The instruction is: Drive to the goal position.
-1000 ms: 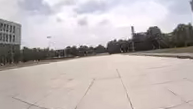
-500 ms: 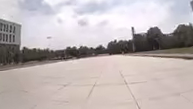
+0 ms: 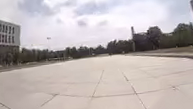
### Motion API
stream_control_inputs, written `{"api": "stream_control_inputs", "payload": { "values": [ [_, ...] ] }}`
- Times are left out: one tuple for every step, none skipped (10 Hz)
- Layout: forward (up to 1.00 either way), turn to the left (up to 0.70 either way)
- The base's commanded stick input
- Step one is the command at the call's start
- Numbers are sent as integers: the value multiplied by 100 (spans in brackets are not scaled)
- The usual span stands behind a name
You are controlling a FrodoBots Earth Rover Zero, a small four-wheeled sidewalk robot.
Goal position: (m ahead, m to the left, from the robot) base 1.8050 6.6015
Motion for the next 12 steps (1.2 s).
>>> {"api": "stream_control_inputs", "payload": {
  "values": [
    [100,2],
    [100,2],
    [100,2],
    [100,2],
    [100,0],
    [100,0],
    [100,0],
    [100,0],
    [100,0],
    [100,0],
    [100,0],
    [100,0]
  ]
}}
